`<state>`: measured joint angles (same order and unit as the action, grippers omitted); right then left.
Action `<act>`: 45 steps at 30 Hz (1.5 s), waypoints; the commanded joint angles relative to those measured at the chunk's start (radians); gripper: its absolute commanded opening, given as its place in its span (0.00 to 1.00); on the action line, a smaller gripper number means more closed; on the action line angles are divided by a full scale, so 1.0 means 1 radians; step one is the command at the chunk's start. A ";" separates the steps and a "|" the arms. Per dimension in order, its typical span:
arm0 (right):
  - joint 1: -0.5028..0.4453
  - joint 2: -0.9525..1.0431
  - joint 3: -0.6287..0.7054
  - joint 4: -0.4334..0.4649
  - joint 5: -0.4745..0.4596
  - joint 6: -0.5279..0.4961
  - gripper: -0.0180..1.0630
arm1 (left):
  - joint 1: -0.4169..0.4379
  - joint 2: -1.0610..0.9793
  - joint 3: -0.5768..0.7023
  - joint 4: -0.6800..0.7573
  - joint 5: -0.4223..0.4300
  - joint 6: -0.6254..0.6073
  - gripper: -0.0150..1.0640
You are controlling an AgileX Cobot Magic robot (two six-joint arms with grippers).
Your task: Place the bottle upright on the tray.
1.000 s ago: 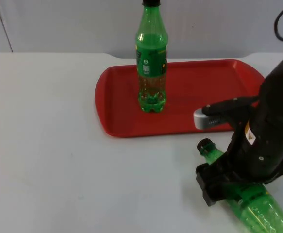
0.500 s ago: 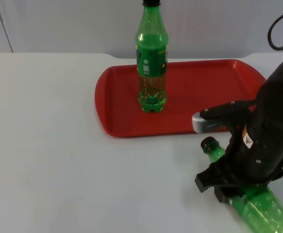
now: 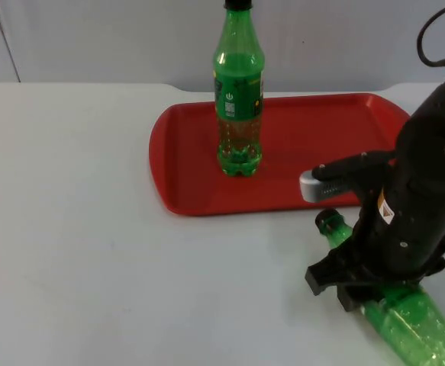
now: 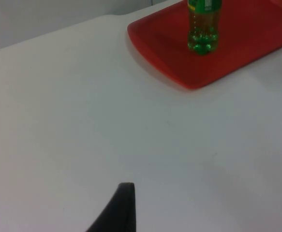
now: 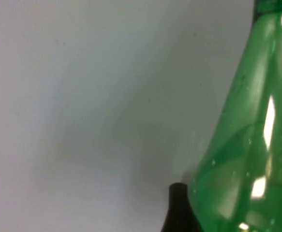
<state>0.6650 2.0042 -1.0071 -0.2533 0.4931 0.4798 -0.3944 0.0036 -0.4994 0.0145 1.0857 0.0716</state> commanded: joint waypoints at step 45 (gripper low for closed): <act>-0.293 -0.806 0.005 -0.312 -0.873 -0.018 0.02 | 0.000 -0.004 0.005 -0.004 -0.011 0.000 0.97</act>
<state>0.3880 1.2025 -1.0046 -0.5904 -0.3009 0.4716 -0.3944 0.0036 -0.4994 0.0145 1.0857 0.0716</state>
